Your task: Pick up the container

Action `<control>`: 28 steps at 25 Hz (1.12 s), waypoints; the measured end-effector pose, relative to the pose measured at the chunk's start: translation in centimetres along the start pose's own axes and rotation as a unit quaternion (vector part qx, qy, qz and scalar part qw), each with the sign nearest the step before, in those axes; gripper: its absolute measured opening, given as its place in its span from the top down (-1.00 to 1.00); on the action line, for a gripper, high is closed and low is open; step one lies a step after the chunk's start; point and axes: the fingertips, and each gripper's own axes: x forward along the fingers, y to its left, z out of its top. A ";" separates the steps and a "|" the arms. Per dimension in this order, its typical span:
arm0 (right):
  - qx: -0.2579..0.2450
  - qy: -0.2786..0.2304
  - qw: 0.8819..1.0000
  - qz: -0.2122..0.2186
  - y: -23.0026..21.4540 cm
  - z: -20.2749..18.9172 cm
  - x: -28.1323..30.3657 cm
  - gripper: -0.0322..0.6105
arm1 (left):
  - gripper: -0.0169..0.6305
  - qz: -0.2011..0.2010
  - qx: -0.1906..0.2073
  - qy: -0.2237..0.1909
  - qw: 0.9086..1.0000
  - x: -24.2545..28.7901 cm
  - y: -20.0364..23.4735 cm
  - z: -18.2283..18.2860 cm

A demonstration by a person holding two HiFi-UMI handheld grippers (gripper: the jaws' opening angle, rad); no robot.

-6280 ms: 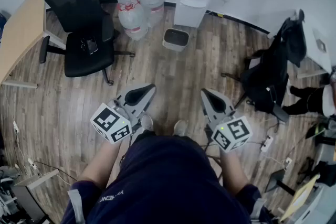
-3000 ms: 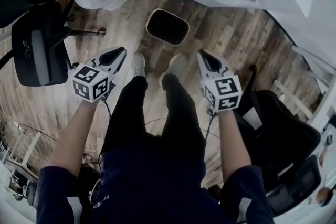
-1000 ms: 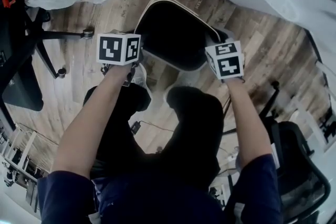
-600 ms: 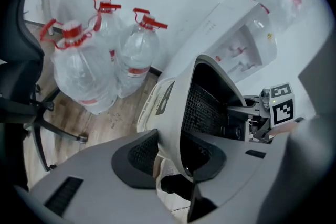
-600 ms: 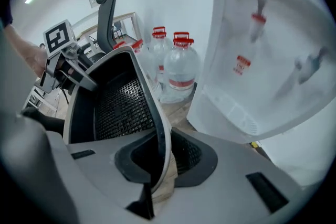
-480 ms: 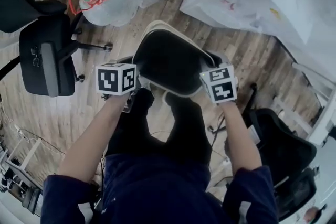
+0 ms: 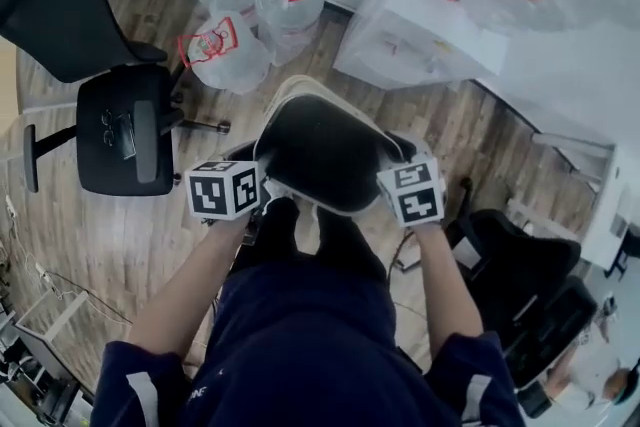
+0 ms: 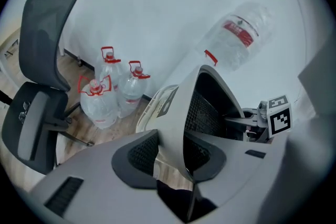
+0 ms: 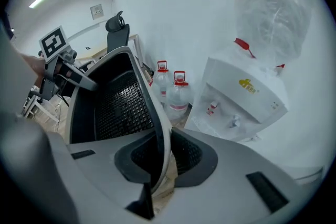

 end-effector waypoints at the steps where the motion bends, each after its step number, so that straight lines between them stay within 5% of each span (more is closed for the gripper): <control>1: 0.002 -0.005 1.000 -0.003 0.2 0.2 -0.9 0.72 | 0.53 0.000 0.002 -0.007 1.000 -0.9 -0.4 0.3; 12: 0.018 -0.042 0.999 -0.028 2.3 1.4 -6.8 0.72 | 0.52 -0.017 0.019 -0.051 0.998 -7.0 -2.8 1.4; 28: 0.018 -0.048 0.998 -0.043 4.1 1.7 -7.6 0.72 | 0.52 -0.029 0.026 -0.055 0.998 -8.4 -1.9 0.9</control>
